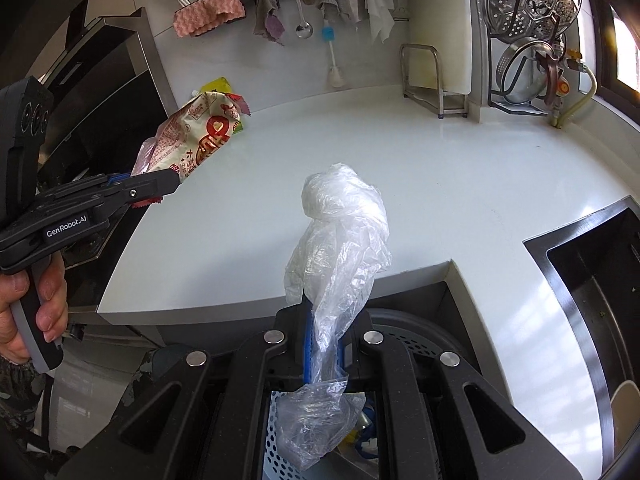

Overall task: Collect trash
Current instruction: 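Carry the plastic wrap and snack wrapper over the grey basket with both tools, then open both tools to drop the wrap and wrapper into the basket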

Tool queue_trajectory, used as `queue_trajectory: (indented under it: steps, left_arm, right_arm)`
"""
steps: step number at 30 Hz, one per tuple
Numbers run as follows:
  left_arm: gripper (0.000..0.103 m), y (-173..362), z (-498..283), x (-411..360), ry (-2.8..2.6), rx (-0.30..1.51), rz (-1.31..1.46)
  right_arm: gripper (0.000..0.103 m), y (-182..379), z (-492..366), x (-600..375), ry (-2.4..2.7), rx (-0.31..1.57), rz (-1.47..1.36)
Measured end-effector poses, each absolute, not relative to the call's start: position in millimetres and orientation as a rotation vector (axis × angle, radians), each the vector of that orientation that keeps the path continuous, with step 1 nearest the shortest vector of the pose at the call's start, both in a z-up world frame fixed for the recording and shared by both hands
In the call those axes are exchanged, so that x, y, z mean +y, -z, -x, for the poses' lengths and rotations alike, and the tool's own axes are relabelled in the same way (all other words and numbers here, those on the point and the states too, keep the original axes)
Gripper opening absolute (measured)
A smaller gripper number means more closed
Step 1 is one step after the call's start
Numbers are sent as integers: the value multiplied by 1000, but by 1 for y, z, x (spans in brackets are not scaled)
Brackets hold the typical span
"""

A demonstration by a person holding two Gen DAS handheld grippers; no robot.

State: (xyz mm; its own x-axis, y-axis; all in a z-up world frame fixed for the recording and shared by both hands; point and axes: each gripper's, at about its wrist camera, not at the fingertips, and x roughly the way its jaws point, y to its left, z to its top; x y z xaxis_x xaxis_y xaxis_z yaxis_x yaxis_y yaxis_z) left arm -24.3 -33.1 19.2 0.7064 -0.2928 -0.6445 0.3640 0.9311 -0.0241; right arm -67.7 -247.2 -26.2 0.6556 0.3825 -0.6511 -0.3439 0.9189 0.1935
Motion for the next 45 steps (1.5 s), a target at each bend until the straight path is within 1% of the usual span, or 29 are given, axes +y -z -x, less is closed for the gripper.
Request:
queue_trajectory:
  steps: [11, 19, 26, 40, 43, 45]
  left_arm:
    - [18, 24, 67, -61, 454, 772, -115]
    - [19, 55, 86, -83, 498, 826, -143]
    - [19, 71, 88, -94, 511, 850, -160]
    - [21, 106, 80, -114, 555, 929, -171]
    - [31, 112, 78, -117, 569, 954, -172]
    - [34, 115, 77, -118, 565, 960, -178]
  right_arm:
    - [8, 67, 118, -275, -333, 806, -90]
    - [8, 98, 139, -286, -288, 855, -130]
    - [8, 114, 143, -278, -246, 885, -102]
    - [9, 130, 142, -293, -212, 920, -141]
    - [12, 131, 140, -292, -203, 917, -134]
    - [25, 131, 139, -293, -199, 913, -135]
